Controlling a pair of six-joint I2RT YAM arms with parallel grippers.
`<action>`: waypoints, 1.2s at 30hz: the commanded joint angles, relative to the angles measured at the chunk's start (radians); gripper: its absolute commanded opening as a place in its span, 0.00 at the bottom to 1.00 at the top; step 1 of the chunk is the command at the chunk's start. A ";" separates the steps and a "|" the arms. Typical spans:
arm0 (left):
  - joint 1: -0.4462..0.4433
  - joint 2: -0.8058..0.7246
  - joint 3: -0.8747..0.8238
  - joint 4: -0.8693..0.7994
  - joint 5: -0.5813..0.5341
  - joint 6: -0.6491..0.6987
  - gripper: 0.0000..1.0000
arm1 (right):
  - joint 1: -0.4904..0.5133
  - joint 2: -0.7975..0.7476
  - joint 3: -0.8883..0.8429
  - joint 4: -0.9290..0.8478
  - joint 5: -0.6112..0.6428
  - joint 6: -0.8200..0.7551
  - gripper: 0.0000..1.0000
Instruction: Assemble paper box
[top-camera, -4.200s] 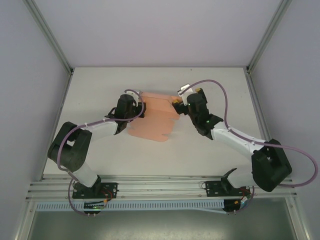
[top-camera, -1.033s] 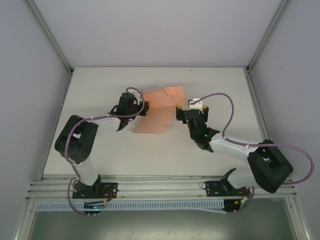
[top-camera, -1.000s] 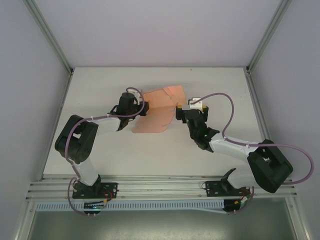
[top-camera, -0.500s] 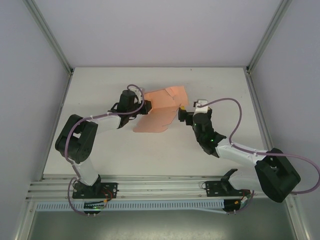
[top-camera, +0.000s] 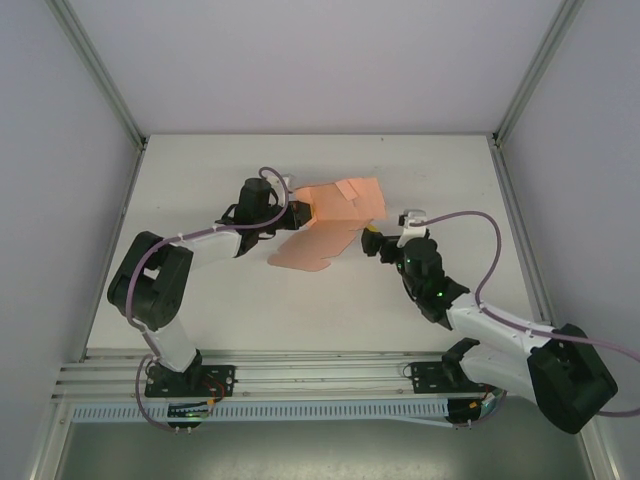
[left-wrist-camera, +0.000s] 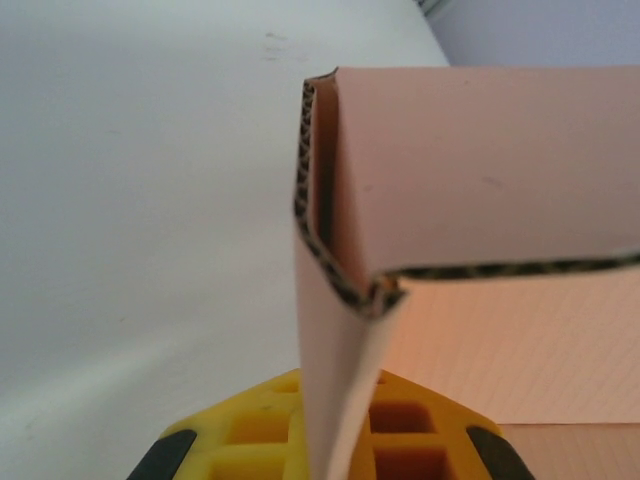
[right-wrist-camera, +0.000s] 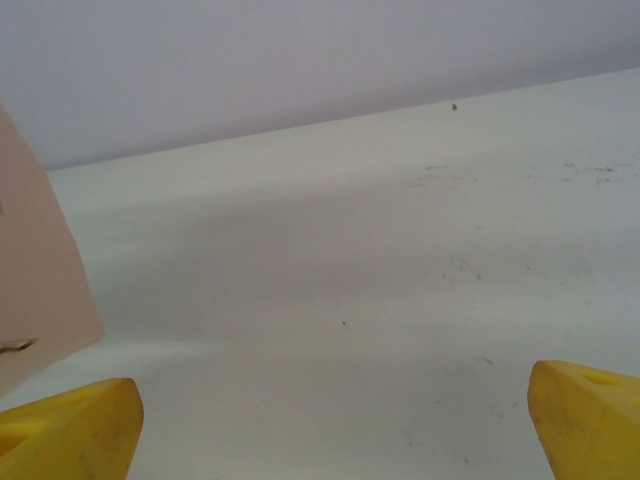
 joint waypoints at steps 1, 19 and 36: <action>-0.006 -0.030 0.004 0.054 0.064 0.024 0.00 | -0.016 -0.008 0.018 0.023 -0.113 0.001 0.99; -0.006 -0.012 0.010 0.019 0.013 0.068 0.00 | -0.023 -0.035 0.107 -0.052 -0.169 -0.066 0.99; -0.006 0.038 0.014 0.012 0.062 0.175 0.00 | -0.028 0.080 0.241 -0.149 -0.193 -0.192 0.99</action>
